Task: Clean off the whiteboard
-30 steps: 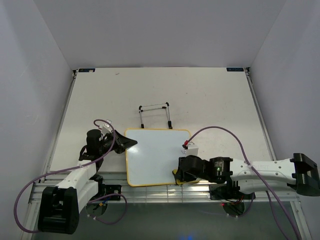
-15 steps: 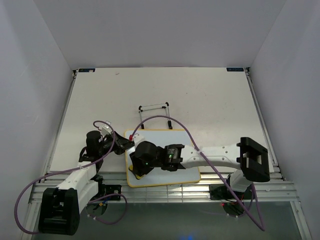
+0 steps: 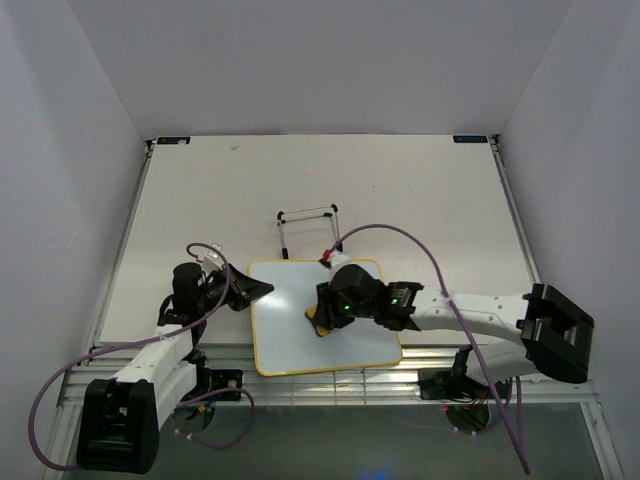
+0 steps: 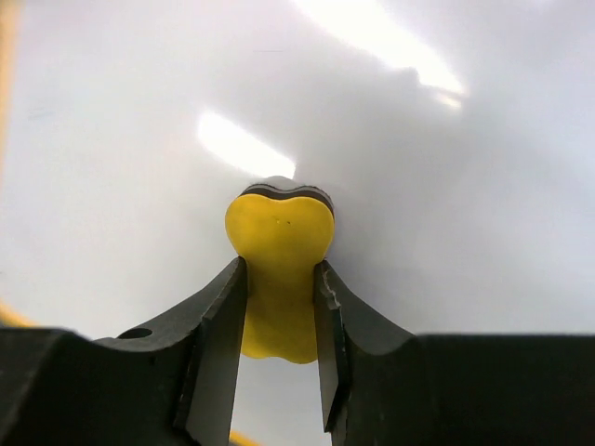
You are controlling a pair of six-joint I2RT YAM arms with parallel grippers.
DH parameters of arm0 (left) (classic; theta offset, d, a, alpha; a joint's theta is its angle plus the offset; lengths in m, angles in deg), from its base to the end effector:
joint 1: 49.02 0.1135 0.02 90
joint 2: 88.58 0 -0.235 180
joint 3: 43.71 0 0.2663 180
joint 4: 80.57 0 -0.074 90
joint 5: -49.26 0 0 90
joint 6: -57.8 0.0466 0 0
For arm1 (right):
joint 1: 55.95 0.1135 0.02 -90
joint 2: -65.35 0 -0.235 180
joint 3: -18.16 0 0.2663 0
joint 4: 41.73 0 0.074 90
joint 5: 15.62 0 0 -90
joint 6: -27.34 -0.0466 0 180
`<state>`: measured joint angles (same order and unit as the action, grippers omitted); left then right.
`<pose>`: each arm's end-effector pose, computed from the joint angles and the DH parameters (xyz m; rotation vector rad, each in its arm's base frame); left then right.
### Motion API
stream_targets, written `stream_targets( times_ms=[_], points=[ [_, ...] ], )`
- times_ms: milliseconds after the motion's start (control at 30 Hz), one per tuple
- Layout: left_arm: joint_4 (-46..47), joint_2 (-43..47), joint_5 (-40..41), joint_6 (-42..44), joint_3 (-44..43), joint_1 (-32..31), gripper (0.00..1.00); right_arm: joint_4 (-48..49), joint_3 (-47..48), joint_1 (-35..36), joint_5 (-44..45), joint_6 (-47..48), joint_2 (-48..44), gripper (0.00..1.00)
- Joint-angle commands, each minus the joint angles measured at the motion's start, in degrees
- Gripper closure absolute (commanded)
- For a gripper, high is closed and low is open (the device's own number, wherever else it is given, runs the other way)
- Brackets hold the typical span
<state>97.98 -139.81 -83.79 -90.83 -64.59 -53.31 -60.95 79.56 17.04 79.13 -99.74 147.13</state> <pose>0.1916 -0.0463 0.1052 -0.5879 2.2270 -1.4104 0.0999 0.3133 0.1766 -0.7042 2.3270 0.8796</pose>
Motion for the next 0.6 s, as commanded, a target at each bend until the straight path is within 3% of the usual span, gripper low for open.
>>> stream_targets(
  times_ms=[0, 133, 200, 400, 567],
  points=[
    [-7.35, -0.37, 8.51, 2.90, -0.49, 0.08, 1.00, -10.41, -15.66, -9.08, 0.36, 0.17, -3.88, 0.89],
    [-9.20, -0.02, 9.12, 3.79, -1.37, 0.08, 1.00, -10.85, -27.09, -23.29, -8.78, 0.16, -13.99, 0.88],
    [-9.82, 0.24, 9.30, 4.14, -1.46, 0.08, 1.00, -11.21, -30.43, -26.57, -11.15, 1.04, -16.46, 0.89],
    [-10.52, 0.95, 8.77, 4.14, -1.37, 0.08, 1.00, -18.58, -27.20, -32.11, -8.45, 2.70, -17.53, 0.89],
    [-13.40, 2.53, 9.12, 4.75, -1.98, 0.08, 1.00, -19.03, -26.15, -37.39, -13.45, 5.70, -13.67, 0.89]
  ],
)
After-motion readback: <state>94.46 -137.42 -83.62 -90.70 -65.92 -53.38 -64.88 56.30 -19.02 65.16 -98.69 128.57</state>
